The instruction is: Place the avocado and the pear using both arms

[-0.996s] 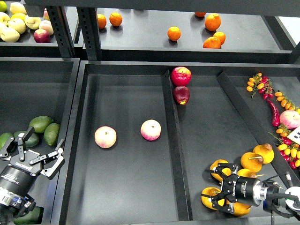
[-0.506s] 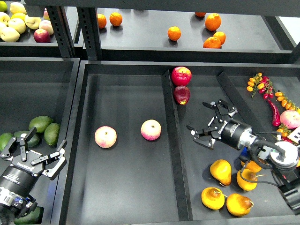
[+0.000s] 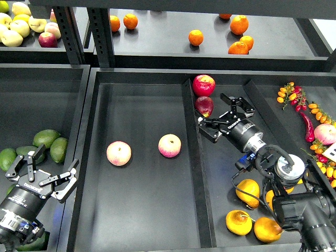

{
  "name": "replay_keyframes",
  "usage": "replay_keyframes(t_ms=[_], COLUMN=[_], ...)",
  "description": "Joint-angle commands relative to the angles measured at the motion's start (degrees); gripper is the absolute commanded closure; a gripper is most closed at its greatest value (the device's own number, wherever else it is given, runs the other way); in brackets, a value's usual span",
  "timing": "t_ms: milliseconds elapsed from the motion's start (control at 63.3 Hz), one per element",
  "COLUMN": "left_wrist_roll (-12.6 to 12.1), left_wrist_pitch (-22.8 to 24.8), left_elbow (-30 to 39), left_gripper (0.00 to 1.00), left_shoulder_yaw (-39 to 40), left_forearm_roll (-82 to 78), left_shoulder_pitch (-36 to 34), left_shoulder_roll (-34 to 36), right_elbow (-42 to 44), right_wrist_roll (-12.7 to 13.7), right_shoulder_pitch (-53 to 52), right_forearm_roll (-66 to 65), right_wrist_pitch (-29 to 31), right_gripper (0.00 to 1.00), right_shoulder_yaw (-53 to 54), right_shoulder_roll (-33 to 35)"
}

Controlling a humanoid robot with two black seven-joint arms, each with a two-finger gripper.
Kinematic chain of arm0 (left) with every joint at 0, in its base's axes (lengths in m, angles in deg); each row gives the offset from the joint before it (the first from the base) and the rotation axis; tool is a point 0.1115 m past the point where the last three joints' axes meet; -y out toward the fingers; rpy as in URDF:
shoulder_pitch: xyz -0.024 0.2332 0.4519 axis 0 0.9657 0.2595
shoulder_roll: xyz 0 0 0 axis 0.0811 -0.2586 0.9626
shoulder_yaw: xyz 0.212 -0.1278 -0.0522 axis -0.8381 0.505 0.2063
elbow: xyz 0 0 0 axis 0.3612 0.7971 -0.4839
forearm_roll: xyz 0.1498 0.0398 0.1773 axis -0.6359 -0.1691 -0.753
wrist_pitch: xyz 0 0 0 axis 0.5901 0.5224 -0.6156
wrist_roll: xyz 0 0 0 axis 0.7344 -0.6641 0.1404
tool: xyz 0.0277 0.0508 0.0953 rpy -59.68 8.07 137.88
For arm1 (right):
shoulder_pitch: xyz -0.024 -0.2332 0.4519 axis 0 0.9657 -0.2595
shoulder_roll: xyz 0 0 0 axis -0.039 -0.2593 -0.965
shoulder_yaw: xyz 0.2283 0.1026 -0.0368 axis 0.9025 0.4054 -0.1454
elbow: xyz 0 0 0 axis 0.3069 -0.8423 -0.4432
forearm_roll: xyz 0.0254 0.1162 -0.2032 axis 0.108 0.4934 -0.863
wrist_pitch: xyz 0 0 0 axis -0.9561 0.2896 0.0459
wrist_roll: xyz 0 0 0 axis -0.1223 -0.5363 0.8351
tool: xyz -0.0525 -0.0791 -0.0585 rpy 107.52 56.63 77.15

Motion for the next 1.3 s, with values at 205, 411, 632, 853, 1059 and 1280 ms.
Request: replay_keyframes(t_ms=[205, 411, 632, 853, 1059, 1280], left_wrist_roll=[0.0, 0.0, 0.0, 0.0, 0.0, 0.0], left_wrist_pitch=[0.0, 0.0, 0.0, 0.0, 0.0, 0.0], left_elbow=[-7.88, -8.23, -7.88, -4.37, 3.01, 7.58], left_gripper=[0.01, 0.01, 0.01, 0.01, 0.01, 0.01], left_shoulder_yaw=[0.19, -1.12, -1.83, -1.74, -1.56, -2.09], left_forearm_roll=[0.17, 0.96, 2.28, 2.81, 2.9, 2.81], left_shoulder_pitch=[-5.44, -5.35, -3.07, 0.62, 4.75, 4.23], left_shoulder_roll=[0.0, 0.0, 0.0, 0.0, 0.0, 0.0], right_elbow=[3.39, -0.47, -7.15, -12.86, -23.5, -24.47], right_wrist_roll=[0.0, -5.67, -7.52, -8.23, -8.14, -8.05], right_shoulder_pitch=[3.81, 8.82, 22.79, 31.58, 36.07, 35.89], right_forearm_roll=[-0.04, -0.04, 0.23, 2.07, 9.1, 9.19], right_wrist_pitch=[1.51, 4.15, 13.19, 18.44, 18.44, 15.24], right_gripper=[0.0, 0.0, 0.0, 0.0, 0.0, 0.0], right_shoulder_yaw=[0.2, 0.2, -1.38, -4.81, -7.71, -7.45], right_shoulder_roll=[0.0, 0.0, 0.0, 0.0, 0.0, 0.0])
